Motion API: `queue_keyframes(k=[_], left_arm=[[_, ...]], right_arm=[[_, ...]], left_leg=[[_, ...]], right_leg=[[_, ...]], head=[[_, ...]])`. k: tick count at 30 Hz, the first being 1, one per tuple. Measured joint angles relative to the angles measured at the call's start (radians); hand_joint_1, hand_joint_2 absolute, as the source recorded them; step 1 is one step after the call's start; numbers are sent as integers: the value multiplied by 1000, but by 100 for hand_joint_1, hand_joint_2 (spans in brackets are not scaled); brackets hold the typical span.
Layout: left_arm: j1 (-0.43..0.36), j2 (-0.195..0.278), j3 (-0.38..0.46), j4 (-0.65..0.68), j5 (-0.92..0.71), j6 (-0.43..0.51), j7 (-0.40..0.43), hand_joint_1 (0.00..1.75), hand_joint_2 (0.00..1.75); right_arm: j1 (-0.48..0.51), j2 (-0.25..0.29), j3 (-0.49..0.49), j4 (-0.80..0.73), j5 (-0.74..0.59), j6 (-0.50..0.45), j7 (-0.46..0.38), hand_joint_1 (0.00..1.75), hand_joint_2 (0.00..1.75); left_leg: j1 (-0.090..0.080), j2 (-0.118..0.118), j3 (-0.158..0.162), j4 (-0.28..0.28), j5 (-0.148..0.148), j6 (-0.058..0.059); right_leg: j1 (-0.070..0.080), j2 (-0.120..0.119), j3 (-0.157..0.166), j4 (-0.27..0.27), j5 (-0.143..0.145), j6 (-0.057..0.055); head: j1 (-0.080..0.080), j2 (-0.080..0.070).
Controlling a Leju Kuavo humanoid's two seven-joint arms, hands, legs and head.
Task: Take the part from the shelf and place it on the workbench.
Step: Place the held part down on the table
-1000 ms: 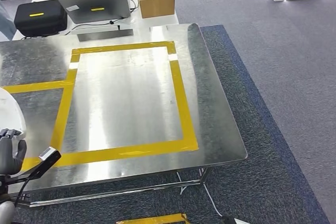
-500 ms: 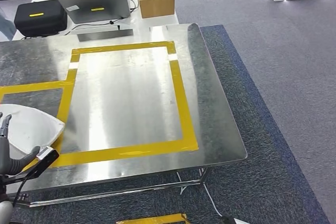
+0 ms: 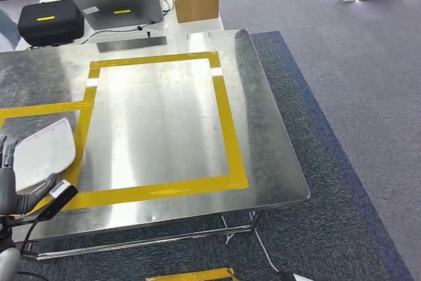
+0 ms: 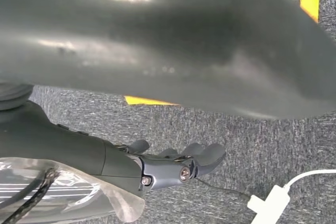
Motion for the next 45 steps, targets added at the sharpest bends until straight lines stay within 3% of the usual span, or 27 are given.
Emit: queue_keyframes(k=[17,24,28,31,32,34,35,36,37,40,41,43,45], left_arm=[[-14,-8,-35,-14,-7,36,-7,0,0],[-14,-8,-35,-19,-6,41,-7,0,0],[-14,-9,-35,-22,-6,44,-8,0,0],[-14,-9,-35,-22,-6,45,-8,0,0],[-13,-10,-35,-22,-6,46,-8,0,0],[-10,-14,-34,-22,-6,48,-8,0,0],[-9,-15,-34,-22,-6,48,-8,0,0],[-9,-16,-34,-22,-6,48,-8,0,0],[-10,-16,-33,-22,-4,48,-8,0,0],[-8,-15,-32,-22,6,50,-8,0,0],[-6,-15,-32,-22,9,49,-8,0,0],[-5,-16,-31,-22,12,49,-8,0,0],[-5,-17,-31,-22,13,48,-9,0,0]], right_arm=[[0,-2,-15,0,-4,0,-8,0,0],[0,-3,-19,0,-4,0,-9,0,0],[-1,-4,-20,0,-4,-1,-9,0,0],[-2,-4,-20,0,-4,-1,-9,0,0],[-2,-5,-20,0,-4,-1,-9,0,0],[-3,-8,-21,0,-4,-1,-9,0,0],[-4,-10,-21,0,-4,-1,-9,0,0],[-5,-11,-21,0,-4,-1,-9,0,0],[-7,-11,-21,0,-4,-1,-8,0,0],[-6,-11,-21,0,-2,-1,-7,0,0],[-6,-12,-21,0,-1,-2,-7,0,0],[-6,-12,-22,0,0,-3,-5,0,0],[-4,-12,-22,0,2,-3,-2,0,0]], left_leg=[[-1,0,0,2,-1,1],[0,4,4,-2,5,22],[7,15,9,-22,19,31],[7,16,8,-22,20,31],[7,19,5,-21,20,30],[13,26,-6,-16,24,21],[15,29,-12,-12,26,14],[16,28,-17,-8,29,5],[16,27,-21,-4,31,-3],[16,23,-30,0,41,-24],[16,33,-36,11,28,-28],[17,62,-65,90,-40,-33],[17,77,-104,225,-125,-36]], right_leg=[[-1,0,0,-1,0,1],[-3,-1,3,-3,0,18],[-1,-24,-21,44,-49,25],[-1,-26,-30,66,-63,26],[-3,-29,-57,130,-92,30],[-12,-34,-36,136,-87,43],[-15,-30,-3,102,-74,48],[-17,-24,43,26,-41,47],[-17,-18,59,-1,-37,42],[-15,-19,49,-3,-30,18],[-15,-24,43,-3,-25,8],[-13,-35,29,-5,-12,-11],[-7,-46,11,-4,1,-21]], head=[[0,0],[0,0],[5,0],[6,0],[6,0],[7,0],[7,0],[6,0],[6,0],[5,0],[4,0],[0,0],[-2,0]])
